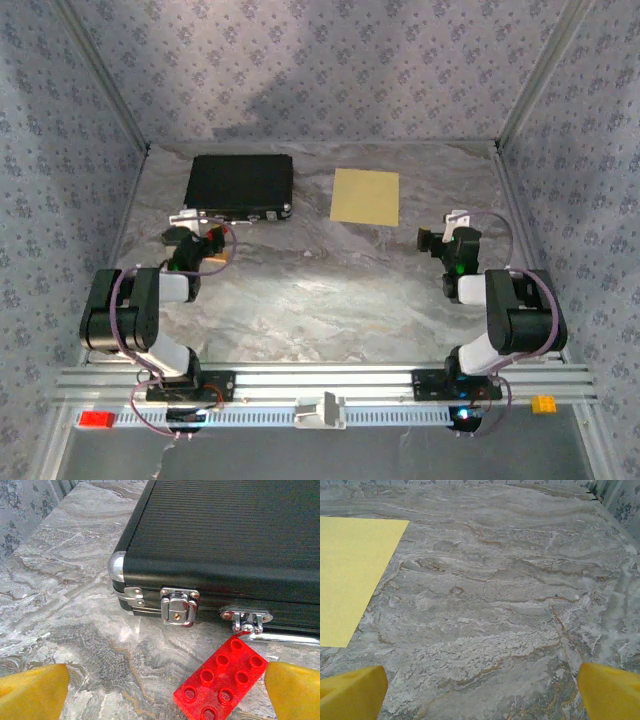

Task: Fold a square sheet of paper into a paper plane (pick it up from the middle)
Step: Move the square sheet of paper to the center of the table.

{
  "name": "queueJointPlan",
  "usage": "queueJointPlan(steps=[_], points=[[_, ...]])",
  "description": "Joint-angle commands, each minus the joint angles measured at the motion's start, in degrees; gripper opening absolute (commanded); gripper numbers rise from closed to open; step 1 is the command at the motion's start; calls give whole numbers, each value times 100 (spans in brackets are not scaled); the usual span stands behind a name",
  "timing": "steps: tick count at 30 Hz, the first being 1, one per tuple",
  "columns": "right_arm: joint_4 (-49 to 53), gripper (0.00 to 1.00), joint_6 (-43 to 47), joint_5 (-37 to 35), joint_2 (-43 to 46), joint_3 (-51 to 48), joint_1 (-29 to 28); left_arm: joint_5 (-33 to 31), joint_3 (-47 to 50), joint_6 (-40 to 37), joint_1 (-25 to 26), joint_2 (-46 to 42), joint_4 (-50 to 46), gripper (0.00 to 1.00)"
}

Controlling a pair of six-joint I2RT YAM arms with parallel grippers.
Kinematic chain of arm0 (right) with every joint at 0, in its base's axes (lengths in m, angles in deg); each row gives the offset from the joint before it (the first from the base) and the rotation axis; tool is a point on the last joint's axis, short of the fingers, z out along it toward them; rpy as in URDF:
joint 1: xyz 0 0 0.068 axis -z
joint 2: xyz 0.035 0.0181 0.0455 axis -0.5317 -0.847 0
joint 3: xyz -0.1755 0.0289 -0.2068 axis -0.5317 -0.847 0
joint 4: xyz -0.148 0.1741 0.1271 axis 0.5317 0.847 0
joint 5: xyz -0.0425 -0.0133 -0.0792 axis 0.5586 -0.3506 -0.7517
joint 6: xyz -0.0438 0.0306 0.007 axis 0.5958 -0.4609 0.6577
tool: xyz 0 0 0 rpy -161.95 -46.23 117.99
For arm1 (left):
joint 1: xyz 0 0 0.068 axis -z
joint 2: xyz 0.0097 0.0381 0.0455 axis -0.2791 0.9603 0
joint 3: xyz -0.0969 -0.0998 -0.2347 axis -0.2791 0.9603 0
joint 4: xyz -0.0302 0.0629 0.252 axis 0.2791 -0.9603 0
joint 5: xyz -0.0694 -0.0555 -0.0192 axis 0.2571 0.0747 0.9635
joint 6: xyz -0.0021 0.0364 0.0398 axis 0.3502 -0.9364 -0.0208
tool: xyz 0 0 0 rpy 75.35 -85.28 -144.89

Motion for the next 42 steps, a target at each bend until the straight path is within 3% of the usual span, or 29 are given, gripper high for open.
queueJointPlan(steps=[1, 13, 16, 34, 39, 42], points=[[51, 99, 51, 40, -25, 123, 32, 109, -105, -67, -24, -7, 39, 100], [69, 99, 34, 72, -30, 138, 62, 110, -105, -59, -25, -6, 39, 100], [44, 99, -3, 411, -25, 120, 190, 113, -114, -52, -20, -5, 26, 100], [35, 99, 62, 236, -8, 110, 83, 187, -38, -63, -34, -27, 153, 100], [95, 99, 188, 180, 122, 81, -26, 320, 227, -111, -33, -305, 404, 100], [570, 99, 210, 49, 484, 195, -95, 262, 169, -78, -33, -755, -120, 100]])
